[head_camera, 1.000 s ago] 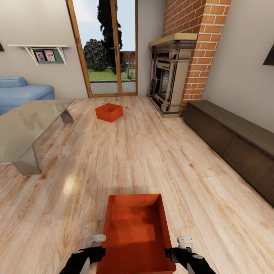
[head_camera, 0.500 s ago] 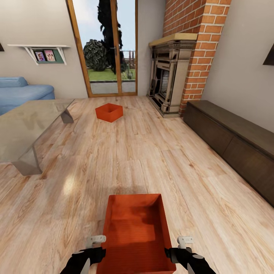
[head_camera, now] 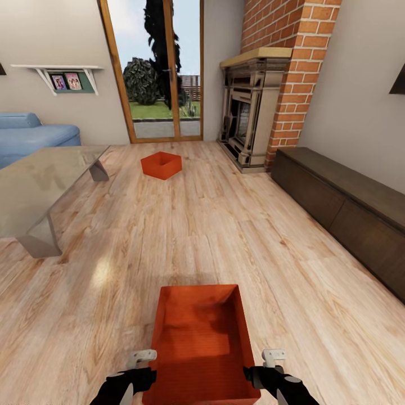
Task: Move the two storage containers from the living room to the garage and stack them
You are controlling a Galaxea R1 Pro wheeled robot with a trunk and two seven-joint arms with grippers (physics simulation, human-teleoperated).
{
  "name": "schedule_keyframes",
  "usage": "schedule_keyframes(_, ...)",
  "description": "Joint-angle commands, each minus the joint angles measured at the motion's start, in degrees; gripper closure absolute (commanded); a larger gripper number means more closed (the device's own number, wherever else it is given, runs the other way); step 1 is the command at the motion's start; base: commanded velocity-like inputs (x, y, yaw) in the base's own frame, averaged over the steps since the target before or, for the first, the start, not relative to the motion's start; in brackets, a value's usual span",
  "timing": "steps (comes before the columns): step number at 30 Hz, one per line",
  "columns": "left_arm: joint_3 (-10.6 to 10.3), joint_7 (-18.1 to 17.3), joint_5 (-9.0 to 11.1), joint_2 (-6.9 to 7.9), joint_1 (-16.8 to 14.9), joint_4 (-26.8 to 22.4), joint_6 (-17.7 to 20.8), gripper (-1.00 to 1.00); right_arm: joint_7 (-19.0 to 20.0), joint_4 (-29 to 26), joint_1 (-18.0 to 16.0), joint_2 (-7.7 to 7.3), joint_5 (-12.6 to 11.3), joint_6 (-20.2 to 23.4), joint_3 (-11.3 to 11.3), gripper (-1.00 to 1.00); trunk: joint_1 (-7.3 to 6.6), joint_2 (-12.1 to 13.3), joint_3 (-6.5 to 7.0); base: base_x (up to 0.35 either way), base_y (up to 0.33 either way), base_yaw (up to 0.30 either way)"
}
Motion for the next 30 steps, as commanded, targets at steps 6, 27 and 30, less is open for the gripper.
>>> schedule_keyframes(6,0.1,0.3,0.5,-0.04,0.0,-0.1,0.3,-1.00,0.0,-0.1,0.0,-0.02,-0.3,0.3,0.2,-1.00,0.43,-0.8,-0.41,0.000,0.000,0.000)
schedule_keyframes(27,0.1,0.2,0.5,-0.13,0.0,-0.2,0.1,-1.00,0.2,-0.1,0.0,-0.02,1.1,0.2,0.2,-1.00,1.09,-2.0,-0.95,0.000,0.000,0.000)
schedule_keyframes(30,0.1,0.2,0.5,-0.13,0.0,-0.2,0.1,-1.00,0.2,-0.1,0.0,-0.02,1.1,0.2,0.2,-1.00,1.09,-2.0,-0.95,0.000,0.000,0.000)
